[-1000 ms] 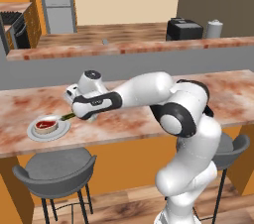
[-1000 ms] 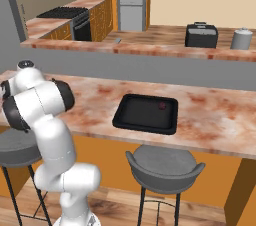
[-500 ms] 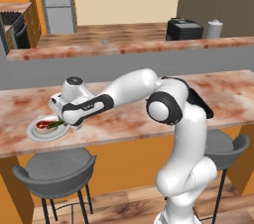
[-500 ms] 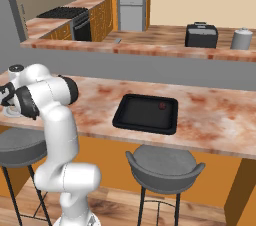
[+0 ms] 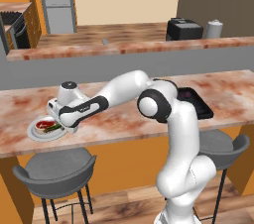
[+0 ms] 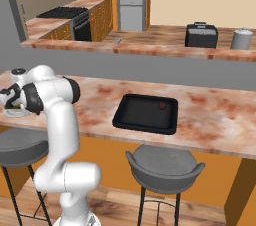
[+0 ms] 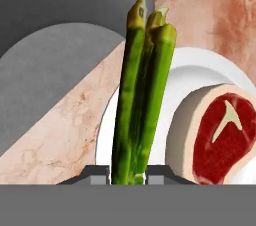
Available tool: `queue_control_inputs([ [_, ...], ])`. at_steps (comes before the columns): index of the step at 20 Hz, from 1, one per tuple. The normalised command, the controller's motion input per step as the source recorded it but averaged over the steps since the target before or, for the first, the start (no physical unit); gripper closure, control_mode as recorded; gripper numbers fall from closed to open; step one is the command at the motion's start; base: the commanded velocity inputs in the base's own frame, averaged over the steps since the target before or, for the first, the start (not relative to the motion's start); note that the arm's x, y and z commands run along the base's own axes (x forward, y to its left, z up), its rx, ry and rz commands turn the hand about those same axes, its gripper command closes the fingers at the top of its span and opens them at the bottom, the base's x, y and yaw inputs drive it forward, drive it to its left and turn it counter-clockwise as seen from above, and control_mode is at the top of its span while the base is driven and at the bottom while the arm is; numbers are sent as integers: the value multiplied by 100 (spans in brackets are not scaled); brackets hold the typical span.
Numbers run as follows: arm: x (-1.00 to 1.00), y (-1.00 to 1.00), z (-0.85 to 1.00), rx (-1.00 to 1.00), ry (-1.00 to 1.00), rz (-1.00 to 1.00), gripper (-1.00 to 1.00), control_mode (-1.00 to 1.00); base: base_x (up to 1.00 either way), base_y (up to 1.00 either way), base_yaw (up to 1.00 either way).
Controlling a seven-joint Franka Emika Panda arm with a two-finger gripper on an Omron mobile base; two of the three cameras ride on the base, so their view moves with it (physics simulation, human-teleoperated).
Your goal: Create a steak meal by picking up the steak and asparagus from the tray and placing them on the plate. Leave the cherry on the tray.
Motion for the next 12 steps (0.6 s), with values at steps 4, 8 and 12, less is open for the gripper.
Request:
queue_control_inputs([
  [4,15,2,-39,0,1,0,100,-100,0,0,0],
  [8,24,11,-25,0,0,0,100,-100,0,0,0],
  [12,29,21,-3,-1,0,0,100,-100,0,0,0],
])
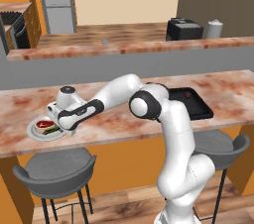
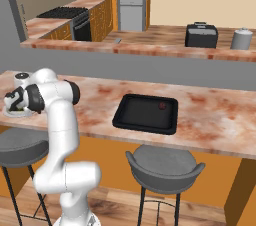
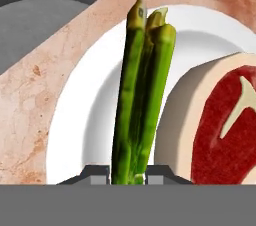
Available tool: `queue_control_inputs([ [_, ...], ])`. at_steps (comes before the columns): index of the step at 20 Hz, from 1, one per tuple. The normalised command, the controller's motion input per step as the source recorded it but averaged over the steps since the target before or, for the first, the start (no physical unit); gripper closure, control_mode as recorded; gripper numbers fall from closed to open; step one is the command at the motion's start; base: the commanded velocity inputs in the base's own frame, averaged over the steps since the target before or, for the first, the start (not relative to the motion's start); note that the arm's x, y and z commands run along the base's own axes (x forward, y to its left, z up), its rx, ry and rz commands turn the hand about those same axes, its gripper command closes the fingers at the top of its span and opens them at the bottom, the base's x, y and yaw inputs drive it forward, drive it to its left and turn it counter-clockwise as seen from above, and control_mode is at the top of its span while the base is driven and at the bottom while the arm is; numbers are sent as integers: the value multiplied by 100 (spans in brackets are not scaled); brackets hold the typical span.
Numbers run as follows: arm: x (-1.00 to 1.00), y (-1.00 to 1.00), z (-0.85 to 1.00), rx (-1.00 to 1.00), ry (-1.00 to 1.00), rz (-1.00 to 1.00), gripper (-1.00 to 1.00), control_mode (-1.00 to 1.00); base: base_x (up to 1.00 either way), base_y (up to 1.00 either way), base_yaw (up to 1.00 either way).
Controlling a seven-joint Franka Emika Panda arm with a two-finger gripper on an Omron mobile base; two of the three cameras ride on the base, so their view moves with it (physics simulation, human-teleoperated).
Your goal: Create a steak meal by picking up the steak and asparagus from the tray and placing them on the plate. Leave the cherry on the tray.
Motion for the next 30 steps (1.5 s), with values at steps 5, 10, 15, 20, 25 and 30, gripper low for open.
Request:
queue_control_inputs([
  [5,25,21,0,-2,0,0,100,-100,0,0,0],
  [10,19,18,0,-2,0,0,100,-100,0,0,0],
  [15,2,4,0,-1,0,0,-100,-100,0,0,0],
  [20,-1,0,0,0,0,0,-100,-100,0,0,0],
  [25,-8,0,0,0,0,0,-100,-100,0,0,0],
  [30,-27,-12,16,0,-1,0,-100,-100,0,0,0],
])
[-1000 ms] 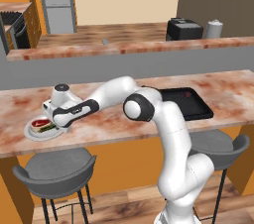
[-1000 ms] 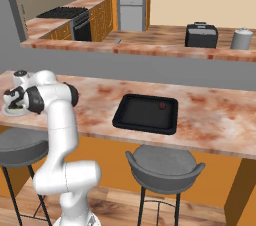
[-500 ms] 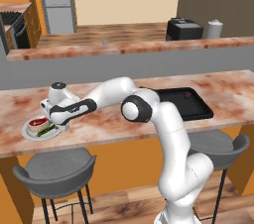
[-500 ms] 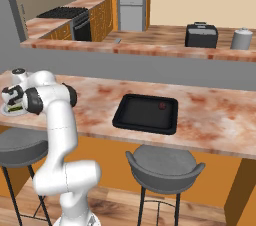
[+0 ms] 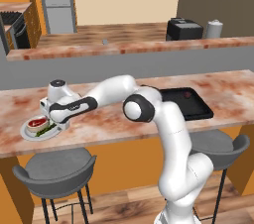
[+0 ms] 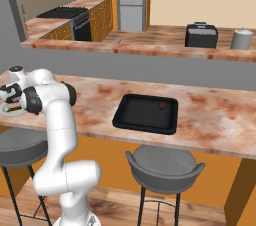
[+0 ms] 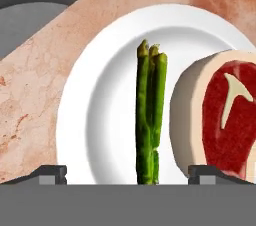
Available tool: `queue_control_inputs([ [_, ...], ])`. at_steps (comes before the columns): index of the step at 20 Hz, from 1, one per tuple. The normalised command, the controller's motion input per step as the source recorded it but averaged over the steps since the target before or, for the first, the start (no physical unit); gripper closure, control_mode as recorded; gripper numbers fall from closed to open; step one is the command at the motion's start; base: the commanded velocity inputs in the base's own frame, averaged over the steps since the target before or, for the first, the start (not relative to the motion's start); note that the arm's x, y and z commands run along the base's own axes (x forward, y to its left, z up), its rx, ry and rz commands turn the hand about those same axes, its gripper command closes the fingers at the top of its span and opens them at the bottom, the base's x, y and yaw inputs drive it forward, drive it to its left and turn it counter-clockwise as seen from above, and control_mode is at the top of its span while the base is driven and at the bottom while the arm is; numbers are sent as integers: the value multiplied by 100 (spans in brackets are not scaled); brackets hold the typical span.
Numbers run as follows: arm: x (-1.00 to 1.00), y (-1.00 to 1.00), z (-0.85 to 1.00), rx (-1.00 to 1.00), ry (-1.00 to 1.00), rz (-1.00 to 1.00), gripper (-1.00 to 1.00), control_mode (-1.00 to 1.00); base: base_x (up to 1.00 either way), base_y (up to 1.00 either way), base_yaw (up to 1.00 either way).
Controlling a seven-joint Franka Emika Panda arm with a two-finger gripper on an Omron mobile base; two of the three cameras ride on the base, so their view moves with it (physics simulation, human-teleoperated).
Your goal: Create a steak meal by picking up the steak and asparagus from the tray and placing them on the plate. Leave the cherry on the tray.
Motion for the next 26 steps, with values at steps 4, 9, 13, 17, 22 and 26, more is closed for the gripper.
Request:
queue_control_inputs([
  [4,-36,-21,23,0,-1,0,-100,-100,0,0,0],
  [9,-38,-27,37,0,-4,-1,-100,-100,0,0,0],
  [13,-67,-45,44,0,-14,-2,-100,-100,0,0,0],
  [17,-65,-59,48,0,-20,-2,-100,-100,0,0,0],
  [22,-45,-76,62,1,-25,0,-100,-100,0,0,0],
  [26,-32,-94,64,8,-20,0,-100,-100,0,0,0],
])
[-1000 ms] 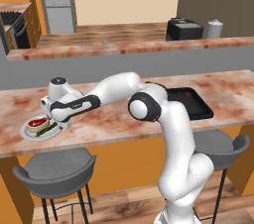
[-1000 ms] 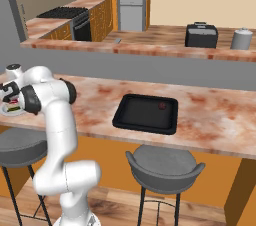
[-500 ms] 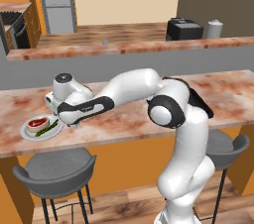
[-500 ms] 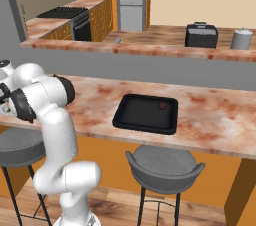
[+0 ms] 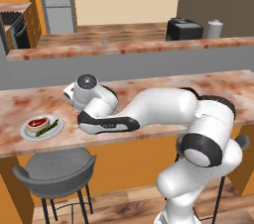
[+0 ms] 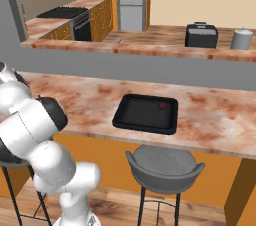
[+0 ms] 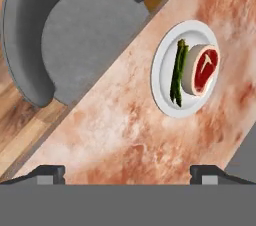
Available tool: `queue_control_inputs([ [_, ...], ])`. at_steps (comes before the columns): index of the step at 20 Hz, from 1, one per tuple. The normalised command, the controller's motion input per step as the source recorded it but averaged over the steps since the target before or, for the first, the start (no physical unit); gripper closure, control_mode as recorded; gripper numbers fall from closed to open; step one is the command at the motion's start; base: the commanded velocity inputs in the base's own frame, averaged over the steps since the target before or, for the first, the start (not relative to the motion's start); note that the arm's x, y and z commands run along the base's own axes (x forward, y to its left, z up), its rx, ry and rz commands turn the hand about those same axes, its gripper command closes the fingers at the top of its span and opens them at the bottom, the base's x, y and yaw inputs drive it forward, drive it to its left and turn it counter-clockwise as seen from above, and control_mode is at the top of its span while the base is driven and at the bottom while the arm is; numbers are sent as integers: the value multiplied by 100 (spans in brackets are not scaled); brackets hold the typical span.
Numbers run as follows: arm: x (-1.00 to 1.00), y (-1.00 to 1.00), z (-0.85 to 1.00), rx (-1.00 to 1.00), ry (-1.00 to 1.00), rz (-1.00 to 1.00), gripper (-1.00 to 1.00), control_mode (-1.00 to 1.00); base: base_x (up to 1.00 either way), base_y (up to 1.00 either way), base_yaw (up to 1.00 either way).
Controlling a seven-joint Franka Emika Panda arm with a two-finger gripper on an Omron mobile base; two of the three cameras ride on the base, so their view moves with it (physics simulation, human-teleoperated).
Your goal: Create a steak meal by picking up the steak and asparagus from the tray and placing them on the plate. Leave the cherry on the tray.
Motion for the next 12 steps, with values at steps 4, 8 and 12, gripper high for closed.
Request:
queue_control_inputs([
  [4,-13,-100,54,17,-13,6,-100,-100,0,0,0],
  [8,-13,-100,0,26,-3,6,-100,-100,0,0,0],
  [12,-7,-100,0,27,0,0,-100,-100,0,0,0],
])
